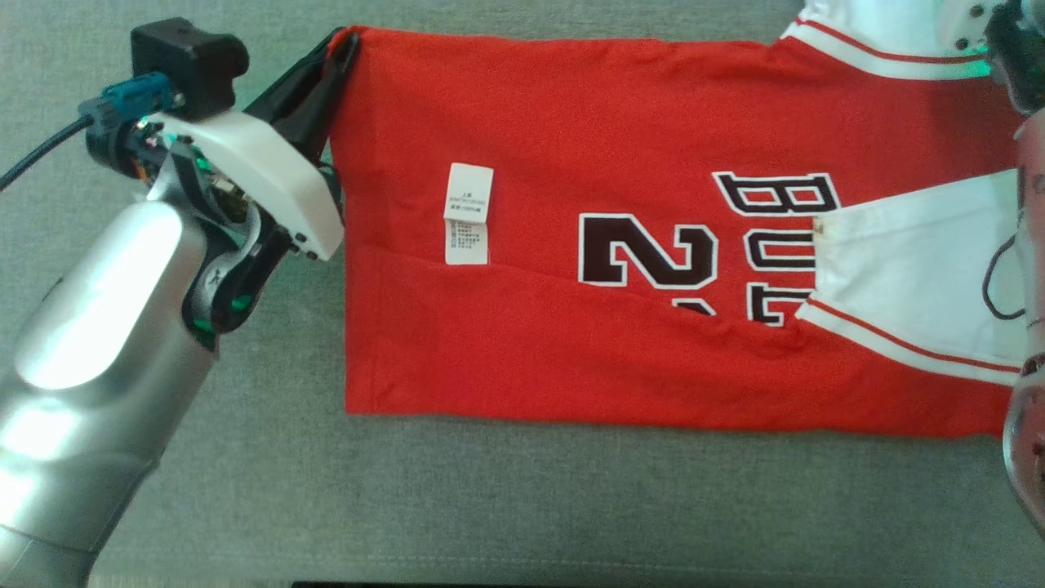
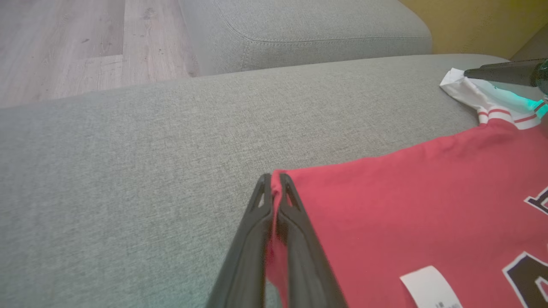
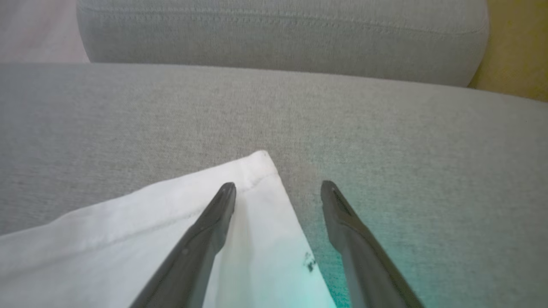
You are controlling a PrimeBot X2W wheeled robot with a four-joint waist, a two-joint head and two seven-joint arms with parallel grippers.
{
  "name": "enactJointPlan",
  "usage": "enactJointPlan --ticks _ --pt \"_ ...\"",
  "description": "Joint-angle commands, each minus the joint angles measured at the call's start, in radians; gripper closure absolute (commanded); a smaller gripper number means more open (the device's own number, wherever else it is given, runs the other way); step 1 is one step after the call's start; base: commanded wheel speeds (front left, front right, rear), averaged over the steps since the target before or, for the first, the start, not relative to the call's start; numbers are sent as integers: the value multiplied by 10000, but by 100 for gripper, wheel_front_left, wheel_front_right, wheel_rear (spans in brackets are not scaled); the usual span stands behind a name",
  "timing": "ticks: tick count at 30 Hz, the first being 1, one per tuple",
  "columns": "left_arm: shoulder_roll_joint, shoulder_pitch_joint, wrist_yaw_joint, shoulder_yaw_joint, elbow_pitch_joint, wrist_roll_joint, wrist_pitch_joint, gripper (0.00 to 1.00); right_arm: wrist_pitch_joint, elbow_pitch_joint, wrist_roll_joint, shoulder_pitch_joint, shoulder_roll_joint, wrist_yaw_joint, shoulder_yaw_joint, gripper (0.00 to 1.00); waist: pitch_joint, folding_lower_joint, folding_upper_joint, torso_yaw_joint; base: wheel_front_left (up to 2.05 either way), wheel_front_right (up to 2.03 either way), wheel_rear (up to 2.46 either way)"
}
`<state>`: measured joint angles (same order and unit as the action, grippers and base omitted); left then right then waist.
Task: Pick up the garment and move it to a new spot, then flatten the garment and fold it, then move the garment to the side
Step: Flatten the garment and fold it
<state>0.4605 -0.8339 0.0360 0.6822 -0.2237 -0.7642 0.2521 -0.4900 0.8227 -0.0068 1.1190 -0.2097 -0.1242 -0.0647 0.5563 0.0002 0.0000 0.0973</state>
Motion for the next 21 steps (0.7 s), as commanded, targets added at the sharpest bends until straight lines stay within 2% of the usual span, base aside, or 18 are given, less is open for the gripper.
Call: enactJointPlan --ticks 1,8,9,11,12,13,14,15,21 --pt "297 -461 48 -353 136 94 -137 100 146 -89 -206 427 157 -65 8 0 107 -2 0 96 0 0 0" --pt "116 -617 206 -262 -277 73 -318 100 415 985 -621 951 395 -65 -103 0 173 -2 0 129 0 0 0" --pt "106 -633 222 -253 -321 65 -329 100 421 1120 -652 1018 414 -65 -65 30 173 -2 0 133 0 0 0" --pt "87 -663 249 -237 -395 53 -350 100 463 1369 -700 1141 417 -65 -15 60 176 -2 0 144 0 0 0" --pt "87 -663 249 -237 -395 53 -350 100 463 1369 -700 1141 417 -65 -15 60 176 -2 0 144 0 0 0" --pt "78 -677 257 -232 -428 47 -360 100 482 1491 -718 1200 412 -65 7 70 180 -2 0 148 0 0 0" --pt "68 -688 262 -227 -459 43 -372 100 525 1599 -728 1252 410 -65 11 96 182 -2 0 151 0 0 0" --pt "59 -696 265 -221 -491 38 -381 100 573 1705 -734 1293 412 -65 5 100 180 -2 0 152 0 0 0" --pt "102 -699 227 -256 -649 17 -468 100 1434 2006 -627 1516 526 -65 -249 100 126 -2 0 3 0 0 0"
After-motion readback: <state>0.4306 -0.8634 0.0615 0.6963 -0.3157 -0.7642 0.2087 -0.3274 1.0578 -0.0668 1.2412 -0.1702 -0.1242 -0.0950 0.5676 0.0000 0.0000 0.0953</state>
